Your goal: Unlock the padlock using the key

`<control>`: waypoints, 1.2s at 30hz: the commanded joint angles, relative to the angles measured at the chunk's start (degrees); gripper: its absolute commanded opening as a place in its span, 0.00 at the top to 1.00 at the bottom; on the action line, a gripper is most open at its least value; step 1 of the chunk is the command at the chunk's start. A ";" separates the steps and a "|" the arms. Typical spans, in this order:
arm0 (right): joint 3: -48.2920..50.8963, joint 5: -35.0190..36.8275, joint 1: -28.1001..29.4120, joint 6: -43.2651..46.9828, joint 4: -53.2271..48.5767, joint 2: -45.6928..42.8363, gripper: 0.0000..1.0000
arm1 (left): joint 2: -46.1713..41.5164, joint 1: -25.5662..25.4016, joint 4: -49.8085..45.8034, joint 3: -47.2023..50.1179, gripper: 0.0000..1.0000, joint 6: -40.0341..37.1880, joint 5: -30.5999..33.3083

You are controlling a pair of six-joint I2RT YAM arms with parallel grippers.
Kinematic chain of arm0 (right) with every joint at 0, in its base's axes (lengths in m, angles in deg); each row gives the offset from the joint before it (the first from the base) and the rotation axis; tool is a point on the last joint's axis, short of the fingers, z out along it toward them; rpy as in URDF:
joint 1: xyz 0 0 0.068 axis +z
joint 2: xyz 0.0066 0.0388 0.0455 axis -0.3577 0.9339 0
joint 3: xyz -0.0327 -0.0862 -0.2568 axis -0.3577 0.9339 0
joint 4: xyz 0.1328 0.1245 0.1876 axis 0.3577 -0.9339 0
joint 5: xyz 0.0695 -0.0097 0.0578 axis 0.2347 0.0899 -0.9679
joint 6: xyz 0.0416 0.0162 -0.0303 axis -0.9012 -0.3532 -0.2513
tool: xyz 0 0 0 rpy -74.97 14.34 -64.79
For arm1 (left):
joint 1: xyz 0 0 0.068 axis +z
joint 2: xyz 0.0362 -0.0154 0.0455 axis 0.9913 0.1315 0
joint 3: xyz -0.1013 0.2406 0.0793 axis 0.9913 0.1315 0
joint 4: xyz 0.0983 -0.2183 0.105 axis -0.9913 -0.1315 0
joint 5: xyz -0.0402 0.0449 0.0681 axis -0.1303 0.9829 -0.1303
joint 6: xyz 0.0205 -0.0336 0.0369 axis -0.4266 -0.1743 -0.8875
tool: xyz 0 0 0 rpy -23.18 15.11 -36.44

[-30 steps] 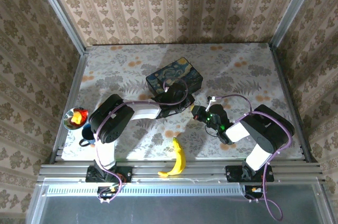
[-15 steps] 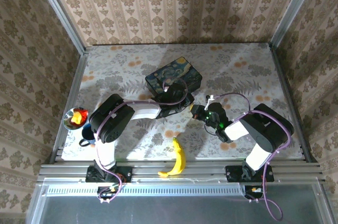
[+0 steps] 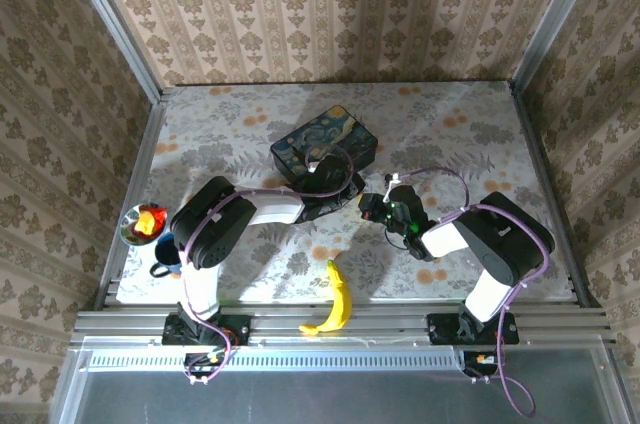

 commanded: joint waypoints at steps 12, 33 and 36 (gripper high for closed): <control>-7.25 -2.40 -1.83 2.20 -6.34 0.56 0.92 | -0.50 -2.87 -1.03 -0.12 1.00 2.08 -10.06; 2.46 -1.44 -2.00 2.73 -18.06 -20.03 0.60 | -0.51 -1.41 -1.91 1.76 1.00 1.68 -5.74; 3.78 -0.33 -2.03 2.73 -22.72 -25.54 0.63 | -0.33 -1.29 -1.71 1.85 1.00 1.75 -5.74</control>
